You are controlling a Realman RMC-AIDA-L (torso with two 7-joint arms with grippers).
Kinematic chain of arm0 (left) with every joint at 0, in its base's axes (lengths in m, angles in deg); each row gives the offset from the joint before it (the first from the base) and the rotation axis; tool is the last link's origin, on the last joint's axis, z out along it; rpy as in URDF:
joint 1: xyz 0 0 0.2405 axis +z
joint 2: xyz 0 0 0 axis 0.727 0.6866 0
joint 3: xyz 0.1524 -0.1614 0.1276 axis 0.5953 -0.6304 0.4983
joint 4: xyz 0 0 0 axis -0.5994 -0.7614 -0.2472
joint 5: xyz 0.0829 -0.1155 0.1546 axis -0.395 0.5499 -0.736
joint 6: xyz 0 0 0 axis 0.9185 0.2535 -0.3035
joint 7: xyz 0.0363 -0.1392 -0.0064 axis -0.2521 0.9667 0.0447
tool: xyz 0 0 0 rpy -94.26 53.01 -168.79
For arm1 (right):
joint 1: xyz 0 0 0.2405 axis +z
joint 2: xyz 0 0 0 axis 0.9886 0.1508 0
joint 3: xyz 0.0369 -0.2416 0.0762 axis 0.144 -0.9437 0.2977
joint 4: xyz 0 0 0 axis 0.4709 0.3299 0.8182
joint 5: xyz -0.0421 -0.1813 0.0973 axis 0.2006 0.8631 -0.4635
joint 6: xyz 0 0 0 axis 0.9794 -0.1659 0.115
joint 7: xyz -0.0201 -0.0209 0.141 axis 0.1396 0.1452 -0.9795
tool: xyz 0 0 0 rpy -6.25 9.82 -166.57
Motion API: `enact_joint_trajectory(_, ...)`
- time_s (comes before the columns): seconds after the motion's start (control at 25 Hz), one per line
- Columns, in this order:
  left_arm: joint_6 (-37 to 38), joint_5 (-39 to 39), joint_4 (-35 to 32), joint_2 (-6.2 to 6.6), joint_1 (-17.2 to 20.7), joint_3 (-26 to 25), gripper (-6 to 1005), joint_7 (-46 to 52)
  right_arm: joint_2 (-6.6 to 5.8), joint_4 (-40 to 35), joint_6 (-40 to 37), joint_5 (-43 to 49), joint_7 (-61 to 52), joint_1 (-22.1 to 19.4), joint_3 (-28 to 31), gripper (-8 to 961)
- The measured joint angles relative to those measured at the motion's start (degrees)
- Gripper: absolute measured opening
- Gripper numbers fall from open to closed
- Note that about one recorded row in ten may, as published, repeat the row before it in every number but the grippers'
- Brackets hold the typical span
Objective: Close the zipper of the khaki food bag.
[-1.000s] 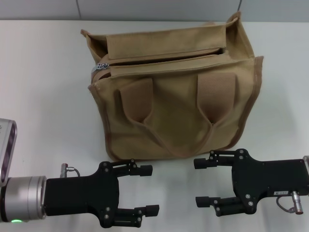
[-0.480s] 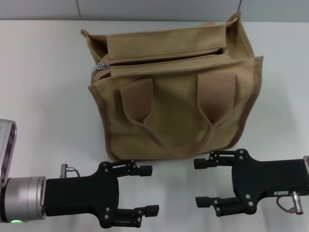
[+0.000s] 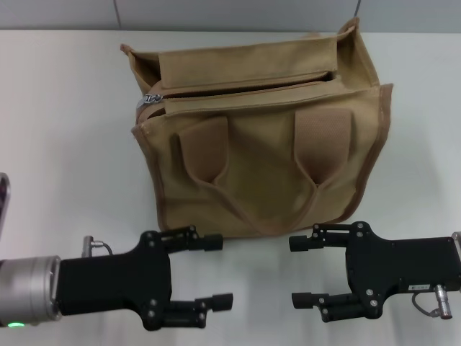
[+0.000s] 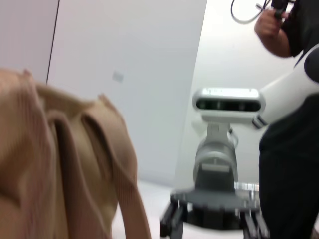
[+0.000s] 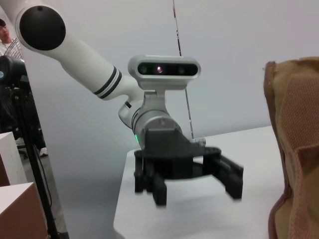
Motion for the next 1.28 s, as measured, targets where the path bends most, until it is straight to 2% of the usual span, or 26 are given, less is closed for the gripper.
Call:
enact_joint_trajectory(0.12, 3.47, 0.01, -0.07, -0.09, -0.11, -3.88, 801, -0.82, 0.00, 0.00, 0.16, -0.07, 0.02, 0.07, 0.00, 748)
enact_joint_trajectory(0.2, 8.63, 0.05, 0.09, -0.68, 0.02, -11.05, 801, -4.90, 0.00, 0.00, 0.45, -0.08, 0.03, 0.07, 0.00, 748)
enact_joint_trajectory(0.32, 9.68, 0.07, 0.30, -0.74, 0.13, -12.75, 801, -5.94, 0.00, 0.00, 0.52, -0.08, 0.04, 0.07, 0.00, 748)
enact_joint_trajectory(0.36, 10.79, 0.16, 0.59, -0.81, 0.29, -15.01, 801, -6.99, 0.00, 0.00, 0.54, -0.09, 0.05, 0.07, 0.01, 748)
enact_joint_trajectory(0.44, 10.79, 0.16, 0.59, -0.81, 0.29, -15.01, 800, -6.99, 0.00, 0.00, 0.54, -0.10, 0.06, 0.08, 0.00, 747)
enact_joint_trajectory(0.48, 11.63, 0.60, 0.97, -0.84, 0.50, -17.55, 800, -7.84, 0.00, 0.00, 0.56, -0.11, 0.07, 0.07, 0.00, 747)
enact_joint_trajectory(0.52, 12.23, 4.62, 2.29, -0.86, 1.30, -21.06, 800, -8.24, 0.00, 0.00, 0.56, -0.11, 0.07, 0.07, 0.00, 747)
enact_joint_trajectory(0.56, 12.24, 8.43, 2.87, -0.79, 2.21, -21.89, 800, -8.27, 0.00, 0.00, 0.56, -0.12, 0.07, 0.07, 0.00, 747)
enact_joint_trajectory(0.6, 12.18, 9.61, 2.97, -0.78, 2.50, -22.03, 800, -8.28, 0.00, 0.00, 0.57, -0.13, 0.08, 0.07, 0.00, 747)
enact_joint_trajectory(0.64, 11.38, 14.20, 3.14, -0.76, 3.68, -22.44, 800, -8.30, 0.00, 0.00, 0.57, -0.13, 0.08, 0.07, 0.00, 747)
enact_joint_trajectory(0.68, 11.38, 14.20, 3.14, -0.76, 3.68, -22.44, 800, -8.30, 0.00, 0.00, 0.57, -0.13, 0.08, 0.07, 0.00, 747)
enact_joint_trajectory(0.72, 8.65, 16.23, 3.06, -0.38, 4.34, -22.54, 800, -8.31, 0.00, 0.00, 0.57, -0.13, 0.08, 0.07, 0.00, 747)
enact_joint_trajectory(0.84, 6.55, 16.33, 2.96, 0.07, 4.45, -22.54, 800, -8.31, 0.00, 0.00, 0.58, -0.13, 0.08, 0.08, 0.00, 747)
enact_joint_trajectory(0.88, 2.99, 16.15, 2.90, 0.66, 4.45, -22.52, 800, -8.35, 0.00, 0.00, 0.57, -0.13, 0.08, 0.23, 0.01, 747)
enact_joint_trajectory(0.96, 1.63, 16.14, 2.88, 0.88, 4.45, -22.54, 800, -8.37, 0.00, 0.00, 0.58, -0.13, 0.08, 0.33, 0.01, 747)
enact_joint_trajectory(1.08, -5.48, 15.72, 2.19, 1.20, 4.59, -22.69, 800, -9.42, 0.00, 0.00, 0.58, -0.04, 0.08, 0.55, 0.00, 747)
enact_joint_trajectory(1.28, -9.24, 12.39, 2.13, 1.39, 3.72, -22.31, 800, -9.97, 0.00, 0.00, 0.70, 0.00, 0.08, 0.61, 0.00, 747)
